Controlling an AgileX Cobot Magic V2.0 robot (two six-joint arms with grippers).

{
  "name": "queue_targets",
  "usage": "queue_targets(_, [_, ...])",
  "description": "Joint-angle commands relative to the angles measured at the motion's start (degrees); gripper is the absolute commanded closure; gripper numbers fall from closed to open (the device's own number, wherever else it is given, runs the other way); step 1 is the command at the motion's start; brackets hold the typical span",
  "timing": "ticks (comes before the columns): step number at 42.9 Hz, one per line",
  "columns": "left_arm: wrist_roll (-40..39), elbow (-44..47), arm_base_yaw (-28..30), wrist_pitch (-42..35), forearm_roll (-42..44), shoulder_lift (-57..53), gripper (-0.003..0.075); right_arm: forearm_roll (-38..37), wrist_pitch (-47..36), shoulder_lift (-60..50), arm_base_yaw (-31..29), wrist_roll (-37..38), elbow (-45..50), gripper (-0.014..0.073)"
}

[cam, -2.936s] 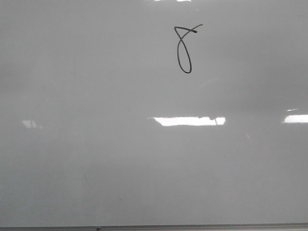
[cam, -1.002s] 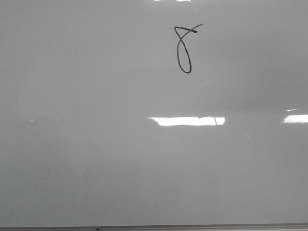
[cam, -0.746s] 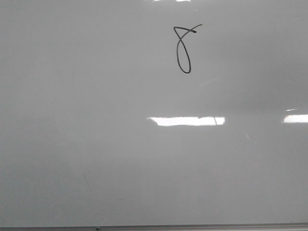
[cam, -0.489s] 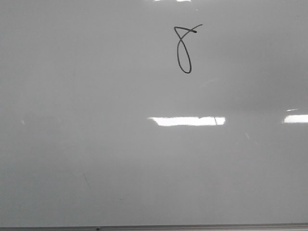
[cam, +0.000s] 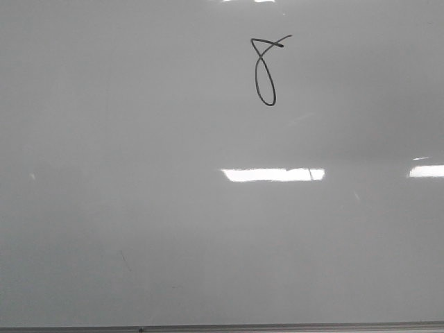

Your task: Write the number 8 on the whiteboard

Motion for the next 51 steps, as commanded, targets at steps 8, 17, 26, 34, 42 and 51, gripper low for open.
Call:
queue_targets(8, [0.0, 0.9, -0.4, -4.8, -0.5, -0.8, 0.0741, -0.8, -3.6, 0.3, -0.4, -0.5, -1.5, 0.0664])
queue_targets(17, [0.0, 0.9, -0.4, -4.8, -0.5, -0.8, 0.0741, -1.0, -3.8, -0.5, -0.9, -0.5, -0.9, 0.0664])
queue_targets(26, [0.0, 0.9, -0.4, -4.8, -0.5, -0.8, 0.0741, -0.4, -12.5, -9.1, -12.4, -0.8, 7.8, 0.0663])
queue_targets(34, [0.0, 0.9, -0.3, -4.8, -0.5, -0.8, 0.0741, -0.6, -30.8, -20.6, -23.6, -0.5, 22.9, 0.0663])
queue_targets(42, [0.0, 0.9, -0.3, -4.8, -0.5, -0.8, 0.0741, -0.4, -47.2, -29.9, -28.4, -0.5, 36.7, 0.0663])
queue_targets(51, [0.0, 0.9, -0.3, -4.8, -0.5, -0.8, 0.0741, 1.9, -57.9, -32.6, -31.2, -0.5, 46.1, 0.0663])
